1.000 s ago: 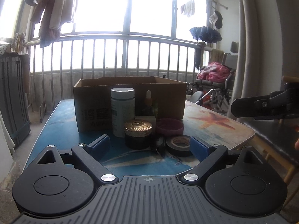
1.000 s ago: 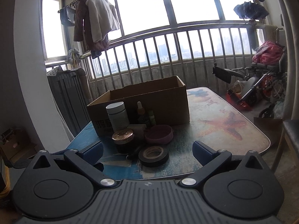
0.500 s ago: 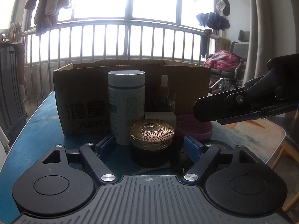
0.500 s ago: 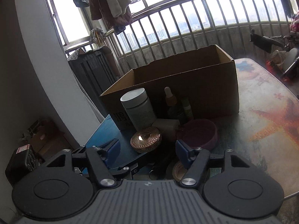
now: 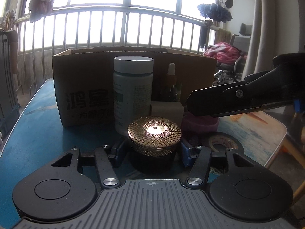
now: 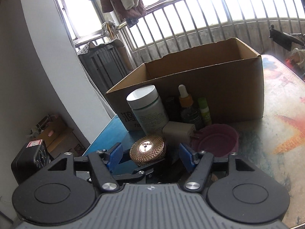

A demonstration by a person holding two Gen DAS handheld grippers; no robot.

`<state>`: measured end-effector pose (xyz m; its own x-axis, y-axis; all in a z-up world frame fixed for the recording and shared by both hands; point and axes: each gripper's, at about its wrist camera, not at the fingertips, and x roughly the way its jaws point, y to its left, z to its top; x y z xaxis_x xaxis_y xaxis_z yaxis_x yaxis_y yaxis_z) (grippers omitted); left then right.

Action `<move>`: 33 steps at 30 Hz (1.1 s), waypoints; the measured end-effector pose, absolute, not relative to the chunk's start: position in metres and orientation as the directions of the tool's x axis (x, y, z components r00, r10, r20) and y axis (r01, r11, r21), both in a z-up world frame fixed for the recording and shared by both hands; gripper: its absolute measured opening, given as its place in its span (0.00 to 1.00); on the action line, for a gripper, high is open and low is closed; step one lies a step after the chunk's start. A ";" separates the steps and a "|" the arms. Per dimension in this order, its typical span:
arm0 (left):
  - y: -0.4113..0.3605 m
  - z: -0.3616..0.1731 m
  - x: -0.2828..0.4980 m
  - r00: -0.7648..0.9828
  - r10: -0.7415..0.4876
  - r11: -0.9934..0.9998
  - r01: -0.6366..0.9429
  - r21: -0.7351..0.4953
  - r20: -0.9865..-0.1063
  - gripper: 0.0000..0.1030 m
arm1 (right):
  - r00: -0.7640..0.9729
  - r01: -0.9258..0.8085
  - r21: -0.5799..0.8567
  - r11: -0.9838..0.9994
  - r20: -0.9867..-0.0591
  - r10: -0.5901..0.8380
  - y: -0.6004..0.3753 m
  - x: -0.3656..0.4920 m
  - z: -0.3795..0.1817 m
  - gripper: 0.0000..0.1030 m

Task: Organize rigid objects
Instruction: 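Reach the right tool to the gold-lidded jar and close on it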

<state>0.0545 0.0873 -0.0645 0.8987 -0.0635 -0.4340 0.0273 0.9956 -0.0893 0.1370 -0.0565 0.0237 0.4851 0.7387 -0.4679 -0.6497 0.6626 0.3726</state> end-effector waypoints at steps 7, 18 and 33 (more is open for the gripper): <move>0.102 -0.064 0.013 0.894 -0.059 0.997 0.027 -0.079 -0.444 0.55 | 0.451 -0.700 0.342 0.627 -0.469 0.759 -0.044 0.113 0.033 0.66; 0.107 -0.070 0.002 0.904 -0.072 0.996 0.047 -0.070 -0.421 0.67 | 0.384 -0.725 0.358 0.589 -0.499 0.777 -0.027 0.098 0.022 0.72; 0.109 -0.071 0.014 0.917 -0.089 0.995 0.063 -0.079 -0.389 0.72 | 0.333 -0.795 0.250 0.553 -0.582 0.742 0.008 0.095 0.012 0.92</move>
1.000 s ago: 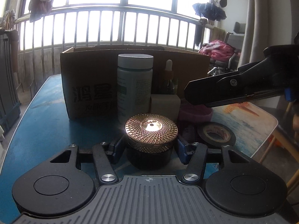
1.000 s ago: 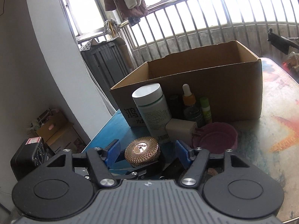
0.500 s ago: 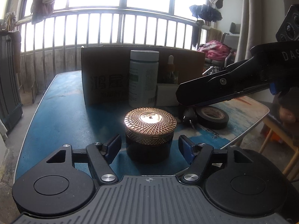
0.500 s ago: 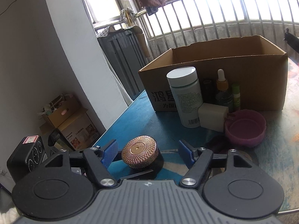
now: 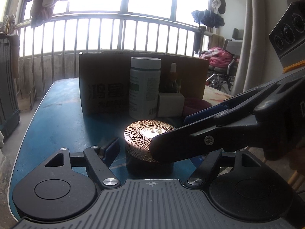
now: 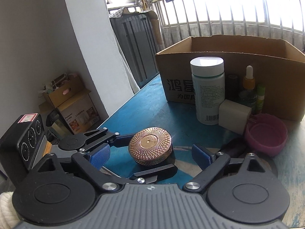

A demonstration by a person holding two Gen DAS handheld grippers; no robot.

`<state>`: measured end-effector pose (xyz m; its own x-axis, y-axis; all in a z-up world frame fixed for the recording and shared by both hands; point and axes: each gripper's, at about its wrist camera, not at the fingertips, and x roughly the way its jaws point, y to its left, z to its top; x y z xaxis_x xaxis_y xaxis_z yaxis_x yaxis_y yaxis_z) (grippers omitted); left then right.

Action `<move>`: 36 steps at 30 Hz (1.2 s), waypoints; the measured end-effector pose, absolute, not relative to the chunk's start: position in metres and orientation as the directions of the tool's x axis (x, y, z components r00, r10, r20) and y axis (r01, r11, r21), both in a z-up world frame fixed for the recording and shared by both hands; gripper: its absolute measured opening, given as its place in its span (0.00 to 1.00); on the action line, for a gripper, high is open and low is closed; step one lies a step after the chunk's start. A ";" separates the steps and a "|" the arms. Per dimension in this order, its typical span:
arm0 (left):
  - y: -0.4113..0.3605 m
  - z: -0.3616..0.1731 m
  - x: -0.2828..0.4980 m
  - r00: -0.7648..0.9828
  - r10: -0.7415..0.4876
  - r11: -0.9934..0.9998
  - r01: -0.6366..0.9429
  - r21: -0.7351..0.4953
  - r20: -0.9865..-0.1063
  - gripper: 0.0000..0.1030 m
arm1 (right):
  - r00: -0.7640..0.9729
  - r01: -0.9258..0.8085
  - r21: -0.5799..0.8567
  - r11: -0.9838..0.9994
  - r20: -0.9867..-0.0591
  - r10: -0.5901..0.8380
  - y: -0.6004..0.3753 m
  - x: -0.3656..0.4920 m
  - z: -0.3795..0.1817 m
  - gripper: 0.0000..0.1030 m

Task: Organize rigid objects
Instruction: 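Reach the right tool to the gold-lidded jar and close on it, then carry the gold-lidded jar into the cardboard box and open the right tool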

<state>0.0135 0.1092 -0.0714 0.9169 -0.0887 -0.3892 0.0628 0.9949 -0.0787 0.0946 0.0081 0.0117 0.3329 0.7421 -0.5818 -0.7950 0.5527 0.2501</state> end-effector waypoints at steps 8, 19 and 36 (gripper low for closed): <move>0.106 -0.073 0.020 0.896 -0.074 0.997 0.072 -0.021 -0.439 0.54 | 0.237 -0.789 0.312 0.530 -0.641 0.730 0.017 0.110 -0.005 0.65; 0.103 -0.060 0.015 0.889 -0.090 0.996 0.092 -0.018 -0.448 0.54 | 0.256 -0.810 0.277 0.517 -0.625 0.737 0.010 0.098 0.013 0.60; 0.088 -0.008 0.010 0.907 -0.090 0.993 0.112 0.029 -0.412 0.54 | 0.358 -0.786 0.247 0.566 -0.565 0.743 -0.001 0.075 0.054 0.57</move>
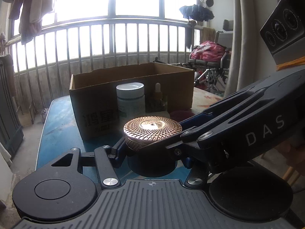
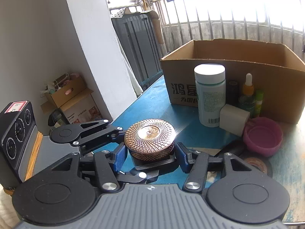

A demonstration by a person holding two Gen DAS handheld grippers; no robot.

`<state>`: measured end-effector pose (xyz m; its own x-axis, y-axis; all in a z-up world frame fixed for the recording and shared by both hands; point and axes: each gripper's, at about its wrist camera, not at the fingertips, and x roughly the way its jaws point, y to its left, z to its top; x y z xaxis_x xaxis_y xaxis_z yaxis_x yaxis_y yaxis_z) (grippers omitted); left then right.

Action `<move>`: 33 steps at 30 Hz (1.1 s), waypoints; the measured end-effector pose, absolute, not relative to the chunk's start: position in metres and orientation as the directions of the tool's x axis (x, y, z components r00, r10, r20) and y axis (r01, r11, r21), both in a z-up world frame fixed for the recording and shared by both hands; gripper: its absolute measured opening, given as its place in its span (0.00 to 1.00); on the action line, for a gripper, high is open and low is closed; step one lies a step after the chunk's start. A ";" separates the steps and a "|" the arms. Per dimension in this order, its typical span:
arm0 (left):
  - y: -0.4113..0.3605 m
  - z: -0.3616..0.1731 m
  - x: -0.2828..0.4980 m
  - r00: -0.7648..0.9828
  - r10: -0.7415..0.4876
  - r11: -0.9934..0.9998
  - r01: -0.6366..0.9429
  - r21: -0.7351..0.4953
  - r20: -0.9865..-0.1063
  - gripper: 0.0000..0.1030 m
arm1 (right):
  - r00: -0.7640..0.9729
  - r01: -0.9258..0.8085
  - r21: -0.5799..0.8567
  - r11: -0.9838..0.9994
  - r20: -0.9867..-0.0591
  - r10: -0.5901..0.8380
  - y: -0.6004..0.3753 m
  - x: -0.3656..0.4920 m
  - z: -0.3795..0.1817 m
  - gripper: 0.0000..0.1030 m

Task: Organize rigid objects
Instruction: 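Carry the gold-lidded jar into the cardboard box and open the right tool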

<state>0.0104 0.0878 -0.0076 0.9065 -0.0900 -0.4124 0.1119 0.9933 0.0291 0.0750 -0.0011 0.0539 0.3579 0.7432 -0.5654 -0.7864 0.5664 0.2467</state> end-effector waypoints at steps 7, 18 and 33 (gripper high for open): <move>0.110 0.077 0.065 0.919 -0.111 0.985 0.151 0.079 -0.379 0.54 | 0.347 -0.814 0.245 0.526 -0.522 0.779 0.009 0.122 0.136 0.56; 0.169 0.073 0.250 0.814 -0.150 0.900 0.347 0.263 -0.561 0.54 | 0.229 -0.756 0.363 0.545 -0.633 0.739 0.075 0.319 0.137 0.56; 0.184 0.026 0.340 0.617 -0.076 0.808 0.498 0.314 -0.784 0.57 | 0.077 -0.561 0.458 0.689 -0.800 0.595 0.123 0.446 0.036 0.55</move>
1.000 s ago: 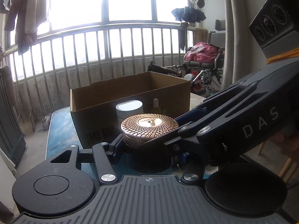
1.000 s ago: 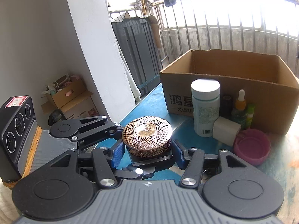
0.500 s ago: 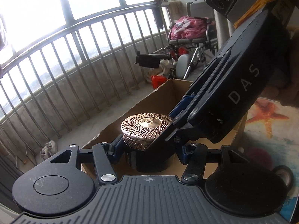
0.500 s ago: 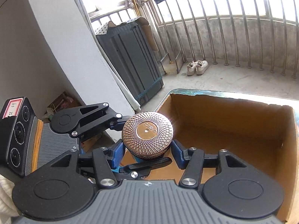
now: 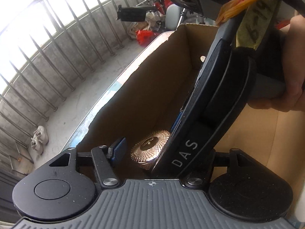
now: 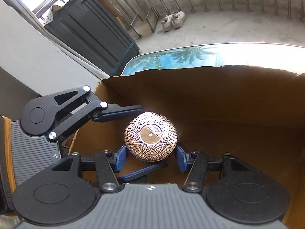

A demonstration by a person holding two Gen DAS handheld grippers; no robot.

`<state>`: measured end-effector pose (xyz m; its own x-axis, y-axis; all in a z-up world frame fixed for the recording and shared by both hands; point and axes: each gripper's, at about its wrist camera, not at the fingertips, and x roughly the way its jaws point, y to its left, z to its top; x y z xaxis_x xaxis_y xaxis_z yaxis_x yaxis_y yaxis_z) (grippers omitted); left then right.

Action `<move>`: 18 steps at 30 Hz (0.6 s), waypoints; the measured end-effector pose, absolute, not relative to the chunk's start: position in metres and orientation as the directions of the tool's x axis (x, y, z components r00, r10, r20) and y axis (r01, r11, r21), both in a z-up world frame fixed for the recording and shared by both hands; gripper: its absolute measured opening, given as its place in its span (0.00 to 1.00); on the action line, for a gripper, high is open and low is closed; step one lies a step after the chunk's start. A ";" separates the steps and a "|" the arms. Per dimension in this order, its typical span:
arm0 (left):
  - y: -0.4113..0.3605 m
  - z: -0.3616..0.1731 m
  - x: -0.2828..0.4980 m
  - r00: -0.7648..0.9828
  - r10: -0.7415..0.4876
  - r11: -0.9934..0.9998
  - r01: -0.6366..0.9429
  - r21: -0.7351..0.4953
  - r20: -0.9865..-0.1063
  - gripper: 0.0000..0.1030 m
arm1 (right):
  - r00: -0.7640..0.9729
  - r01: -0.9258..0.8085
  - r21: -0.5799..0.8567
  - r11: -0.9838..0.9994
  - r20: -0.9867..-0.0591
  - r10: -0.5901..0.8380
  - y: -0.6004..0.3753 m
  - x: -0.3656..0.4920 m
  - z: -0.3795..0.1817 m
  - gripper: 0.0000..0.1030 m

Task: Organize rigid objects
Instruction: 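Carry the gold-lidded jar into the cardboard box and open the right tool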

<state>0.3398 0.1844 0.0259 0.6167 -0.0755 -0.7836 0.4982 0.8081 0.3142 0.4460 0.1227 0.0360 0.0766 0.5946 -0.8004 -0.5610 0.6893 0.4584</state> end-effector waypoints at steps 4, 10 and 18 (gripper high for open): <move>0.179 0.017 0.341 0.588 -0.018 0.765 0.528 0.368 -0.808 0.46 | 0.037 -0.546 0.508 0.666 -0.780 0.625 0.130 0.447 0.025 0.52; 0.188 0.010 0.342 0.551 0.046 0.755 0.527 0.390 -0.833 0.36 | 0.013 -0.558 0.497 0.664 -0.795 0.606 0.146 0.451 0.016 0.51; 0.203 0.019 0.347 0.529 0.093 0.788 0.479 0.387 -0.844 0.31 | 0.025 -0.511 0.551 0.660 -0.758 0.652 0.136 0.458 0.018 0.62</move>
